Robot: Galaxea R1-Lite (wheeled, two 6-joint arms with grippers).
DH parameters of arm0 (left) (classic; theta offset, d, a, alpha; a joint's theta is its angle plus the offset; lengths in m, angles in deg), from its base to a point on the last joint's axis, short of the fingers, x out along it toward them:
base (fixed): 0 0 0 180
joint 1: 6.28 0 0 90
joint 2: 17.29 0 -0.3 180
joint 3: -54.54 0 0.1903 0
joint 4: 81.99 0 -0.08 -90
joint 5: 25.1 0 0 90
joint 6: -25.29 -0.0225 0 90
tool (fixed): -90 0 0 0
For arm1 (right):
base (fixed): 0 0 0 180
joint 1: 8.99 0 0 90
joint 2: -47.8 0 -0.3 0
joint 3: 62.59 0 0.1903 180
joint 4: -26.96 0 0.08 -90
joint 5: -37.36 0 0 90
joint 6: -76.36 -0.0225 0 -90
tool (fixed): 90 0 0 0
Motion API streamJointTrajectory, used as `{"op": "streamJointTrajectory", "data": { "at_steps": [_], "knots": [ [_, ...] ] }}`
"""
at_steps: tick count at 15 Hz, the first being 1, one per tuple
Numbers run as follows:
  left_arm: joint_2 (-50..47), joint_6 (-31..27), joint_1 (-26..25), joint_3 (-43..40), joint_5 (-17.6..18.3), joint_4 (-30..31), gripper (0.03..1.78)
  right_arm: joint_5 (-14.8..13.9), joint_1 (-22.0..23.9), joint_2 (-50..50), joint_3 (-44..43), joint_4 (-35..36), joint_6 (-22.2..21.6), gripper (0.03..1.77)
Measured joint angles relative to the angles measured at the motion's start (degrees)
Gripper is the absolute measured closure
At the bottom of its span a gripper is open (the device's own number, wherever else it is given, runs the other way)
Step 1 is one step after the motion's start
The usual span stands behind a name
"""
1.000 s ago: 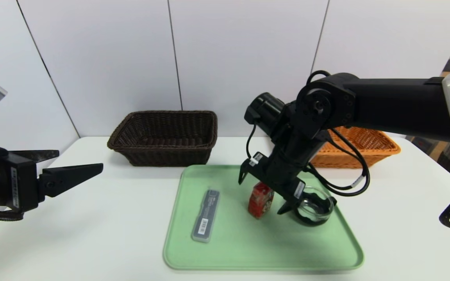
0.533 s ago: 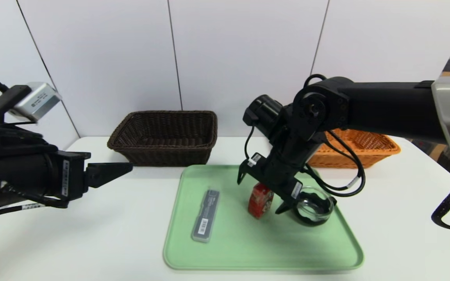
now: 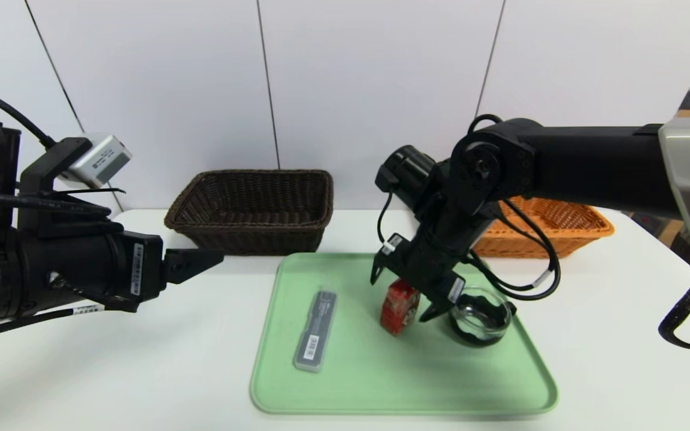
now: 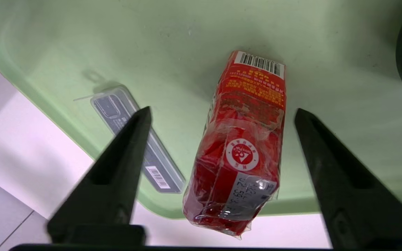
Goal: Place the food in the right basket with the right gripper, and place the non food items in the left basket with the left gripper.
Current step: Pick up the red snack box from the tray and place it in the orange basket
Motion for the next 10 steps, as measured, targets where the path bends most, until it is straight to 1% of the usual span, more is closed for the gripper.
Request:
{"op": "streamJointTrajectory", "data": {
  "at_steps": [2,5,6,8,10],
  "knots": [
    [0.0,0.0,0.0,0.0,0.0,0.0,0.12,0.8,0.0,-0.1,0.0,0.0,0.1,0.76],
    [0.1,0.0,0.1,0.2,-0.1,0.1,0.12,2.0,0.0,-0.1,0.0,0.0,0.1,1.08],
    [0.1,0.0,0.1,0.2,-0.1,0.1,0.12,2.7,0.0,-0.1,0.0,0.0,0.1,1.44],
    [0.1,0.0,0.1,0.3,-0.1,0.1,0.12,3.8,0.3,-0.1,0.0,-0.3,0.1,1.43],
    [0.0,0.1,0.1,0.2,-0.1,0.1,0.12,3.8,0.4,-0.1,0.0,-0.5,0.5,1.43]
  ]
}}
